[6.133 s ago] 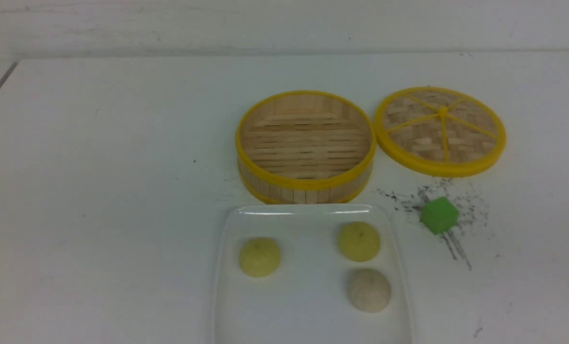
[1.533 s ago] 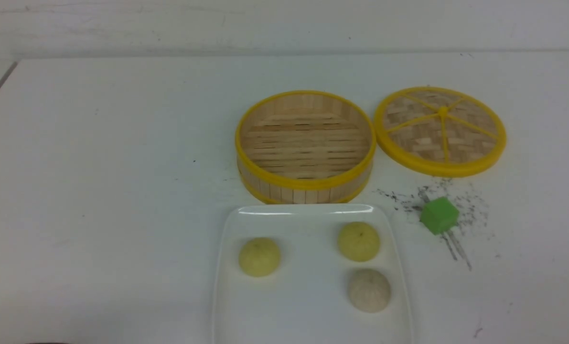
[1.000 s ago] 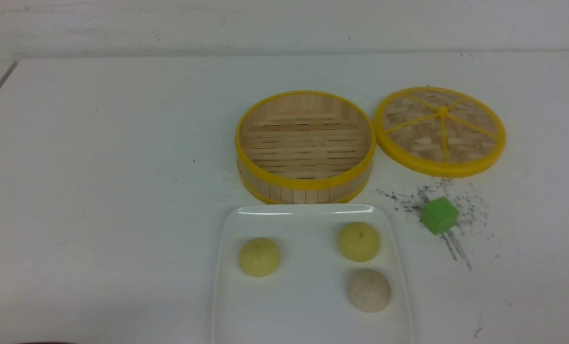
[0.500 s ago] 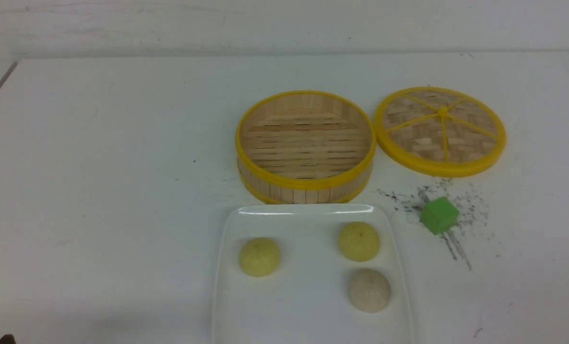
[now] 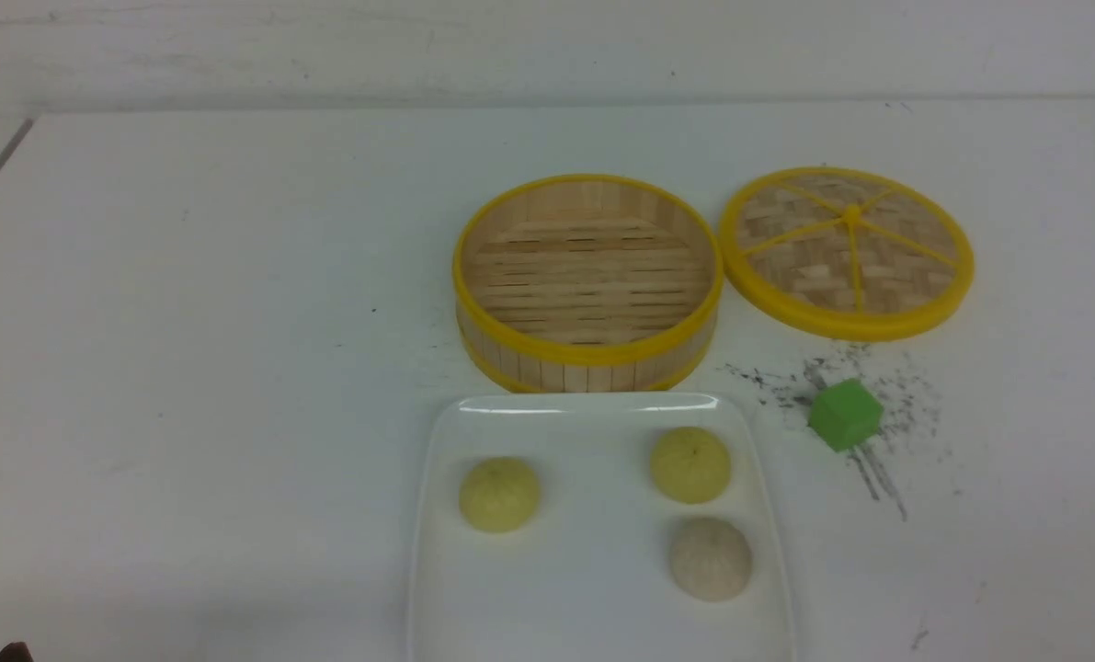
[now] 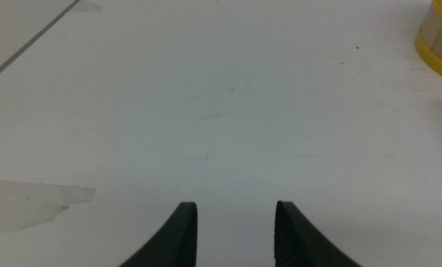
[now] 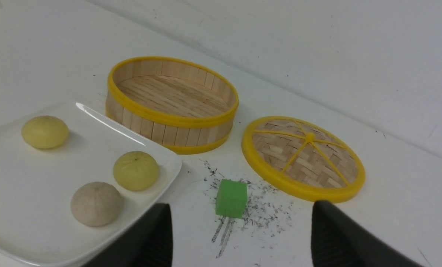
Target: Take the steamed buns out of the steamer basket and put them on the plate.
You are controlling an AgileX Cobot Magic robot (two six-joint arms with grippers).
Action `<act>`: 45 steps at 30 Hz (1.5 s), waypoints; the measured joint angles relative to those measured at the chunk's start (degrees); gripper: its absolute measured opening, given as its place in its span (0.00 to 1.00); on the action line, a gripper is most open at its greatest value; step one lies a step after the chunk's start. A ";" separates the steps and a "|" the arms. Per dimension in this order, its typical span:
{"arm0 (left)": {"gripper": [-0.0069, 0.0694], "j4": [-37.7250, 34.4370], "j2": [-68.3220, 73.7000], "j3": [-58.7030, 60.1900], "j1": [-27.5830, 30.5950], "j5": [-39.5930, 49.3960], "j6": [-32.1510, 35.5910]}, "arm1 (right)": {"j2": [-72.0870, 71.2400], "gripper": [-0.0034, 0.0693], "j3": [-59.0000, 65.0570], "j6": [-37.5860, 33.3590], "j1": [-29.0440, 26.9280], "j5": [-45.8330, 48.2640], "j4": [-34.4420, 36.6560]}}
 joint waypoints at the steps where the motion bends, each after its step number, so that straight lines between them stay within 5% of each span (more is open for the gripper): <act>1: 0.51 0.00 0.00 0.00 0.00 0.00 0.00 | 0.00 0.73 0.00 0.00 0.00 0.00 0.00; 16: 0.51 0.00 0.00 0.00 0.00 0.00 0.00 | 0.00 0.73 0.00 0.17 0.00 -0.16 -0.16; 23: 0.51 0.00 0.00 0.00 0.00 0.00 0.00 | 0.00 0.73 6.62 13.20 0.00 -5.05 3.81; 33: 0.51 0.00 0.00 0.00 0.00 0.00 0.00 | 0.03 0.73 16.86 13.23 -0.24 -5.08 -1.37; 45: 0.51 0.00 0.00 0.00 0.00 0.06 0.00 | 0.07 0.73 21.63 12.65 -18.37 -10.94 -1.40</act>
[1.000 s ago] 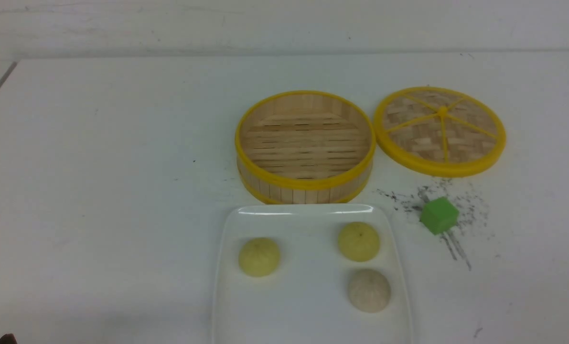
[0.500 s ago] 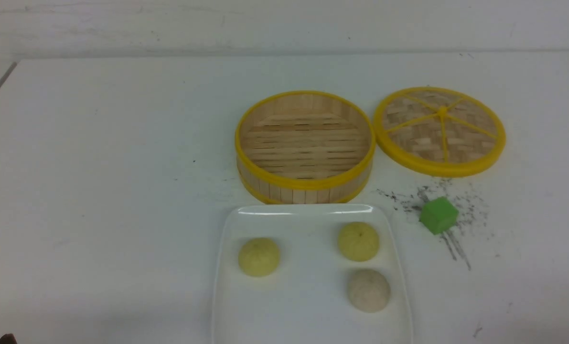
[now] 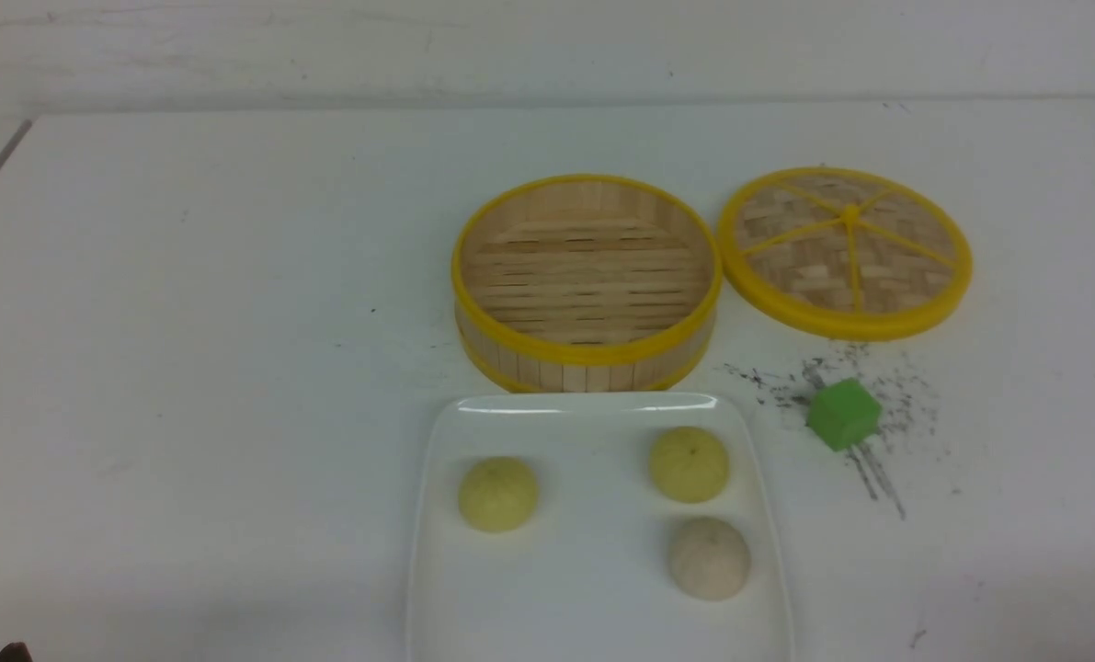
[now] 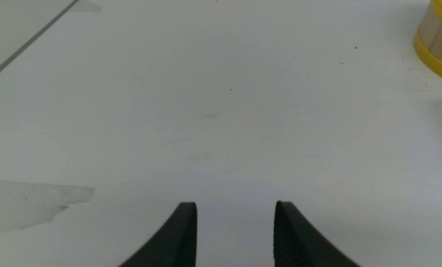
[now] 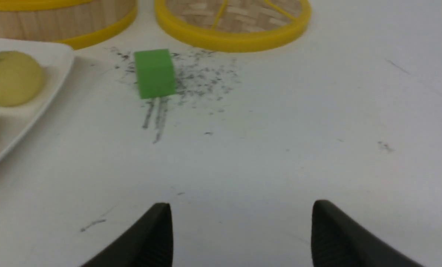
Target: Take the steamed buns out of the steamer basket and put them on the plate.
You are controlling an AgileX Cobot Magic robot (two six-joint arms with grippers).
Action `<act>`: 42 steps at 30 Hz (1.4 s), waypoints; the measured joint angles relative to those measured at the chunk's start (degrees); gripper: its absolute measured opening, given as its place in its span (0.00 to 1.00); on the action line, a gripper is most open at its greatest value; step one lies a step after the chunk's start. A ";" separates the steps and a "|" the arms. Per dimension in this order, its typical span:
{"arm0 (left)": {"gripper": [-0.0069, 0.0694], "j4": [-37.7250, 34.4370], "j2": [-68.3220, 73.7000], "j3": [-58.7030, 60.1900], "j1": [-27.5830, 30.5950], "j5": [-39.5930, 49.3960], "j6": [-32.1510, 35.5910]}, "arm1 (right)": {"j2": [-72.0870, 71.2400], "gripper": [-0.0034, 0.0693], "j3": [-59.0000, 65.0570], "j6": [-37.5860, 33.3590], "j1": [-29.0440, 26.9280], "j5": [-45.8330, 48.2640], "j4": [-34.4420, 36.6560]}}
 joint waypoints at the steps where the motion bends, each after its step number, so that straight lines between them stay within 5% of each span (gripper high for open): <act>1: 0.51 0.00 0.00 0.00 0.00 0.00 0.00 | 0.00 0.73 0.02 0.00 -3.12 0.00 0.00; 9: 0.51 0.00 0.00 -0.06 0.00 0.12 0.00 | 0.00 0.73 0.02 0.00 -10.24 -0.02 0.00; 42: 0.51 0.15 0.00 -0.06 0.00 0.12 0.00 | 0.00 0.73 0.02 0.00 -10.29 -0.06 0.00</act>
